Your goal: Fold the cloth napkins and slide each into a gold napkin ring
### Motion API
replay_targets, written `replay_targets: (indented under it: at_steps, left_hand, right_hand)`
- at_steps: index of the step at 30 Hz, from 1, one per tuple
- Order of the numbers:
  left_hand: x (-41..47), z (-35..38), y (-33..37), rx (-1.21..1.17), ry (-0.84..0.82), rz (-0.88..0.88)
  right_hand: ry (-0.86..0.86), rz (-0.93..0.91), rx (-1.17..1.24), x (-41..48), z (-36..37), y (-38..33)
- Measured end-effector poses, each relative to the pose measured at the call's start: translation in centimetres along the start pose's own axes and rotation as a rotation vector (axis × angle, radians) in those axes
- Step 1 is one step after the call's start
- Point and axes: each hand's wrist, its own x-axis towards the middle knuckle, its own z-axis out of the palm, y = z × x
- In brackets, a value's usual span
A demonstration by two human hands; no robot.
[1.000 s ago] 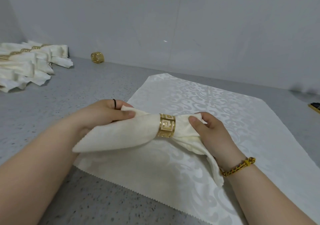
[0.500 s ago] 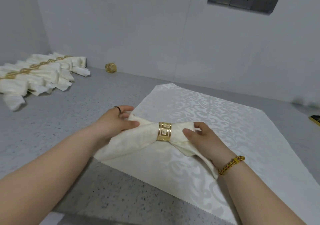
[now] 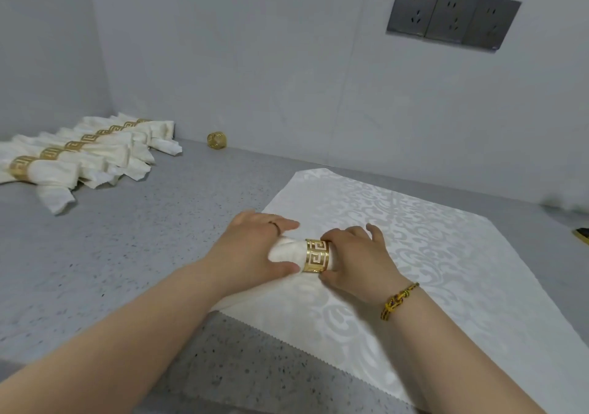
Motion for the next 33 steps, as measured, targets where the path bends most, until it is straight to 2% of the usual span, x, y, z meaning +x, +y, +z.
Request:
replay_targets:
  at_steps: [2,5,14,16,18,20,21,23,25,27,31,33]
  left_hand:
    - [1.4,0.7,1.2,0.133,-0.058,0.092]
    - [2.8,2.2,2.0,0.145,-0.116,0.106]
    - [2.3,2.5,0.5,0.111,-0.049,0.069]
    - [2.2,2.2,0.2,0.004,-0.042,0.007]
    - [1.9,1.5,-0.2,-0.166,0.029,-0.117]
    - [1.5,0.9,-1.1,-0.326,0.118,-0.293]
    - [1.2,0.7,-1.6,-0.367,0.131,-0.383]
    - [0.7,0.6,-2.7,-0.306,0.057,-0.504]
    - [0.3,0.6,-3.6,-0.268,-0.054,-0.526]
    - [0.1,0.8,-3.9,-0.380,-0.082,-0.532]
    - [-0.3,0.8,-3.1,-0.729,0.059,-0.564]
    - [-0.2,0.4,-3.0,-0.810,0.135,-0.565]
  right_hand:
    - [0.031,0.001,-0.003,-0.2,0.3,0.1]
    - [0.040,-0.013,-0.023,-0.3,0.5,0.3]
    - [0.055,-0.054,0.021,-0.2,0.9,0.5]
    - [0.090,-0.011,0.230,-0.7,0.4,1.1]
    - [0.164,0.137,0.572,-1.3,-0.2,2.0]
    - [0.179,0.313,0.794,-1.6,-0.5,3.1]
    - [0.154,0.387,0.817,-1.6,-0.5,3.6]
    - [0.048,0.452,0.785,-1.6,-0.4,4.1]
    - [-0.032,0.433,0.807,-1.6,-0.3,4.0]
    - [-0.058,0.413,0.844,-1.6,-0.3,3.7]
    - [0.023,0.390,0.913,-1.5,-0.1,3.4]
    - [0.060,0.383,0.962,-1.2,-0.2,2.8]
